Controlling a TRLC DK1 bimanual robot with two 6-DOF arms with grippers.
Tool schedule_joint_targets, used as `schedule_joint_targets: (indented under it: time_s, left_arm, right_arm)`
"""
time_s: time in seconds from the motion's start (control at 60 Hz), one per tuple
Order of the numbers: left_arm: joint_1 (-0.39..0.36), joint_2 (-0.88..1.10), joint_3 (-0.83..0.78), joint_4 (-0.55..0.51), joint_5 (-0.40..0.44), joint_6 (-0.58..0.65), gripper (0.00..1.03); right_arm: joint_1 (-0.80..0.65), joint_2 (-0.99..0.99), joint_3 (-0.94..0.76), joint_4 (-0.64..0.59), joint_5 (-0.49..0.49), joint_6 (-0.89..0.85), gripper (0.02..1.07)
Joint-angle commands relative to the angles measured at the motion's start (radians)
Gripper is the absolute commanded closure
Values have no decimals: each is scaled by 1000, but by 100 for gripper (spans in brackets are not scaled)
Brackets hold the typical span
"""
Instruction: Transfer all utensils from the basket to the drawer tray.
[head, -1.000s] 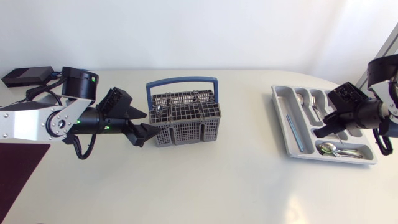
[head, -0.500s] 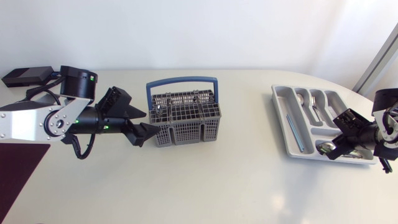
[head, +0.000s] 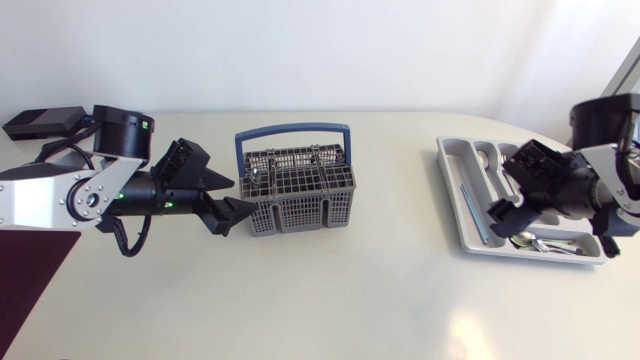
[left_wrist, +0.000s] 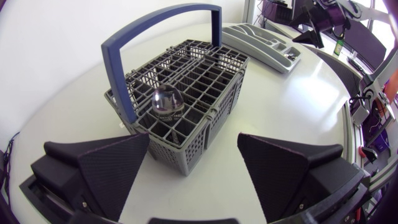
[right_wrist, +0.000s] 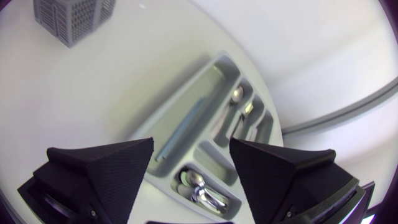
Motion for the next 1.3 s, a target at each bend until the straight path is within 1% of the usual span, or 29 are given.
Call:
schedule_joint_targets:
  time_s: [0.0, 0.05, 0.233, 0.283, 0.4, 0.517, 0.567, 0.6, 0.683, 0.75, 0.8, 0.833, 0.85, 0.867, 0.9, 0.967, 1.067, 1.233, 1.283]
  left_arm:
    - [7, -16, -34, -9, 5, 7, 5]
    - [8, -16, -36, -7, 5, 7, 5]
    - [27, -16, -39, -7, 5, 14, 5]
    - [30, -16, -42, -7, 5, 19, 5]
    - [33, -16, -51, -7, 13, 24, 5]
    - [39, -7, -59, -4, 40, 28, 5]
    - [47, -3, -60, -1, 46, 33, 5]
    - [54, 1, -60, 4, 56, 33, 5]
    - [62, 21, -65, 24, 60, 33, 5]
    - [71, 36, -72, 48, 63, 33, 5]
    - [80, 44, -75, 62, 69, 33, 5]
    - [82, 46, -77, 66, 76, 33, 5]
    - [85, 49, -77, 70, 79, 33, 5]
    - [85, 50, -77, 71, 79, 33, 5]
    - [85, 55, -79, 80, 79, 33, 5]
    - [85, 62, -82, 89, 79, 34, 5]
    - [87, 67, -83, 96, 80, 40, 5]
    - [91, 69, -83, 103, 82, 45, 5]
    - [91, 75, -85, 109, 82, 48, 5]
  right_arm:
    - [150, -21, 75, -52, 28, 125, 15]
    - [257, -10, 115, -61, 58, 188, 15]
    - [471, 88, 259, -85, 57, 345, 16]
    - [509, 123, 297, -87, 46, 377, 16]
    - [581, 233, 404, -91, -40, 461, 16]
    - [601, 349, 500, -98, -138, 530, 17]
    - [604, 395, 532, -93, -184, 552, 22]
    - [609, 436, 558, -93, -215, 572, 22]
    - [621, 510, 602, -90, -245, 596, 23]
    - [632, 571, 642, -85, -273, 618, 30]
    - [641, 625, 684, -84, -304, 641, 31]
    - [647, 643, 699, -84, -307, 648, 32]
    - [656, 665, 717, -84, -307, 651, 35]
    - [658, 669, 722, -84, -307, 653, 35]
    - [676, 703, 753, -81, -308, 657, 39]
    - [684, 737, 786, -81, -327, 676, 40]
    - [707, 781, 826, -76, -331, 685, 48]
    - [728, 824, 865, -68, -338, 702, 48]
    - [733, 833, 872, -56, -344, 702, 54]
